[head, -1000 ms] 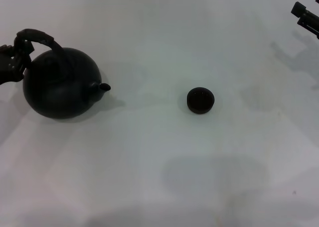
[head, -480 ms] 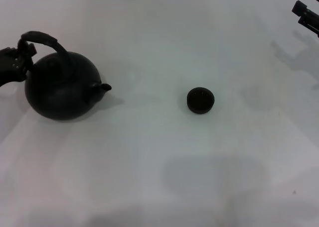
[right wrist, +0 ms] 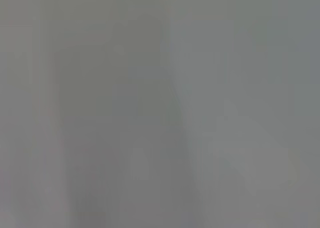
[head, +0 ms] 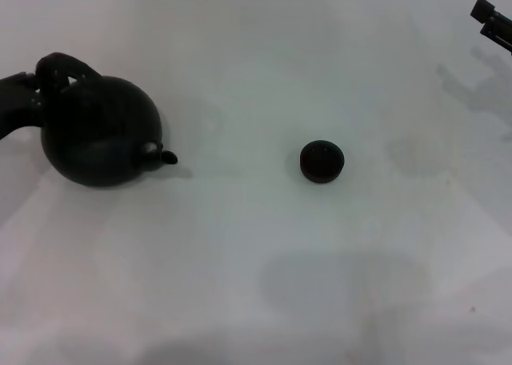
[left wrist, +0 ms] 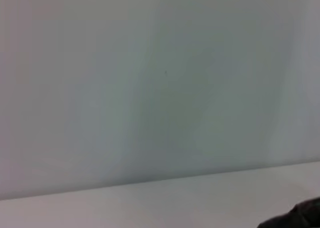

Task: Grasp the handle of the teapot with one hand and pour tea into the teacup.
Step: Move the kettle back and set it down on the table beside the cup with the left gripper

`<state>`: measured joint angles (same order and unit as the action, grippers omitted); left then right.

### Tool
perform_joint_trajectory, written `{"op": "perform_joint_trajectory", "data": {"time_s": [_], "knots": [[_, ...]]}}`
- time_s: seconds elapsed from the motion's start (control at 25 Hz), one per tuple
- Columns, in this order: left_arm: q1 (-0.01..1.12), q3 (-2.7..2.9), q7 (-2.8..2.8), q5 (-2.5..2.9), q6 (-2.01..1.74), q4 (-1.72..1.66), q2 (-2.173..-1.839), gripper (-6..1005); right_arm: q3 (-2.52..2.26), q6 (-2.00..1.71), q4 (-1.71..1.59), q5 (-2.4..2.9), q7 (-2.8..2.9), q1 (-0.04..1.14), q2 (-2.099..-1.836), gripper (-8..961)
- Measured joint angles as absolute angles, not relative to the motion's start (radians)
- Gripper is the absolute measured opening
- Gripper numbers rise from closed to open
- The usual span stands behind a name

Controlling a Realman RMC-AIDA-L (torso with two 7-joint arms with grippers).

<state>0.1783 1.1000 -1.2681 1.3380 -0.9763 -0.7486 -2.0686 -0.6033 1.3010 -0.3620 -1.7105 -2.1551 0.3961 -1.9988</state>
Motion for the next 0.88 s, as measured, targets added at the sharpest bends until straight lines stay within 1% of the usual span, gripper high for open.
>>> {"op": "perform_joint_trajectory", "data": {"time_s": [0.36, 0.64, 0.8, 0.88], "knots": [[0.176, 1.100, -1.288, 1.342, -0.967, -0.769, -2.070, 211, -0.608, 1.285, -0.362, -1.710, -2.156, 0.404, -1.999, 835], [0.171, 1.100, -1.295, 1.339, -0.971, -0.769, -2.073, 408, -0.609, 1.284, -0.362, -1.707, -2.156, 0.404, -1.999, 835], [0.146, 1.100, -1.287, 1.337, -0.983, -0.784, -2.075, 520, -0.609, 1.285, -0.362, -1.703, -2.155, 0.402, -1.998, 835], [0.119, 1.100, -1.273, 1.337, -1.002, -0.805, -2.075, 611, -0.609, 1.288, -0.362, -1.703, -2.155, 0.400, -1.996, 835]]}}
